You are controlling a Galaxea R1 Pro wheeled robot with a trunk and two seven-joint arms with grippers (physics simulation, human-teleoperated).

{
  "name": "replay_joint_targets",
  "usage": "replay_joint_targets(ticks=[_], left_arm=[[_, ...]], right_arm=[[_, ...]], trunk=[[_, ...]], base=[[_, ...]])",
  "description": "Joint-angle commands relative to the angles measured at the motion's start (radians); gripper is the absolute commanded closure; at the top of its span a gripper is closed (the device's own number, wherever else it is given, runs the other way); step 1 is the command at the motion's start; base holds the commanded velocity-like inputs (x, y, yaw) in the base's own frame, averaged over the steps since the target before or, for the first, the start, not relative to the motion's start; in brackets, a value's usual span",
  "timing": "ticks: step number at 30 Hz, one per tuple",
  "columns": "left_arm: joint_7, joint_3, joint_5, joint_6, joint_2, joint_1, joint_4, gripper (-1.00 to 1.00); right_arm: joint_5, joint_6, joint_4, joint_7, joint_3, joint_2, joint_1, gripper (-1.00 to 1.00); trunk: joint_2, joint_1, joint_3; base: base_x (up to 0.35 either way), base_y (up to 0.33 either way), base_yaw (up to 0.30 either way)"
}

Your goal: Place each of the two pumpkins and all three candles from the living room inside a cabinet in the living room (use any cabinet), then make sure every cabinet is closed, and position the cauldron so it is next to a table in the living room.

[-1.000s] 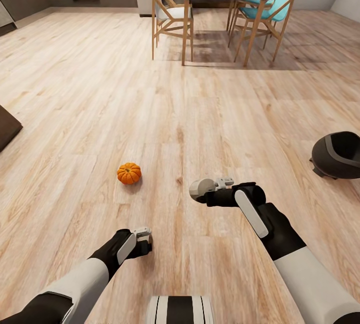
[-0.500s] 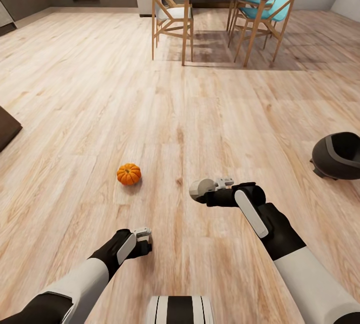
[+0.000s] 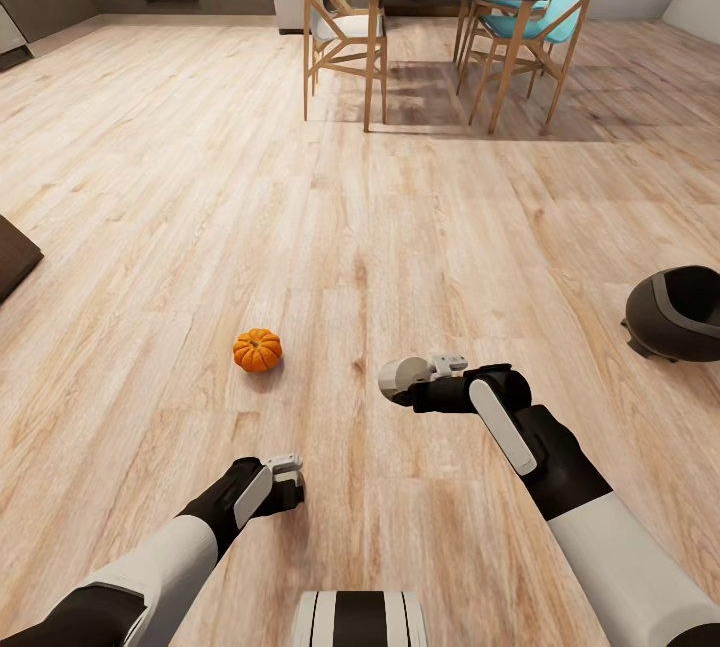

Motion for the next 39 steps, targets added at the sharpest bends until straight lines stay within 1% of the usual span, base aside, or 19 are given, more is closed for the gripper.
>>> replay_joint_targets(ticks=[1, 10, 13, 29, 34, 39], left_arm=[[0.008, -0.007, 0.011, 0.003, 0.001, 0.000, -0.002, -1.00], [0.010, -0.007, 0.011, 0.003, 0.001, 0.000, -0.002, -1.00], [0.010, -0.006, 0.011, 0.002, 0.001, 0.000, -0.002, -1.00], [0.011, -0.006, 0.012, 0.003, 0.004, 0.000, -0.002, -1.00], [0.012, -0.006, 0.011, 0.003, 0.004, 0.000, -0.002, -1.00], [0.014, -0.006, 0.011, 0.002, 0.004, 0.000, -0.002, -1.00]], right_arm=[[-0.009, 0.002, -0.001, -0.009, 0.002, -0.001, -0.001, 1.00], [-0.008, 0.002, -0.001, -0.009, 0.002, -0.001, -0.001, 1.00], [-0.008, 0.002, -0.001, -0.009, 0.002, -0.001, -0.001, 1.00], [-0.005, 0.002, -0.001, -0.009, 0.004, -0.001, -0.001, 1.00], [-0.005, 0.002, -0.001, -0.009, 0.004, 0.000, -0.001, 1.00], [-0.004, 0.002, -0.001, -0.009, 0.004, -0.001, -0.001, 1.00]], trunk=[[0.000, 0.000, -0.001], [0.000, 0.000, -0.001], [-0.001, 0.001, -0.012], [-0.001, 0.001, -0.012], [-0.001, 0.001, -0.012], [-0.001, 0.001, -0.012]], base=[[0.000, 0.000, 0.000], [0.000, 0.000, 0.000], [0.000, 0.000, 0.000], [0.001, 0.000, 0.000], [0.201, 0.000, 0.000], [0.031, 0.000, 0.000]])
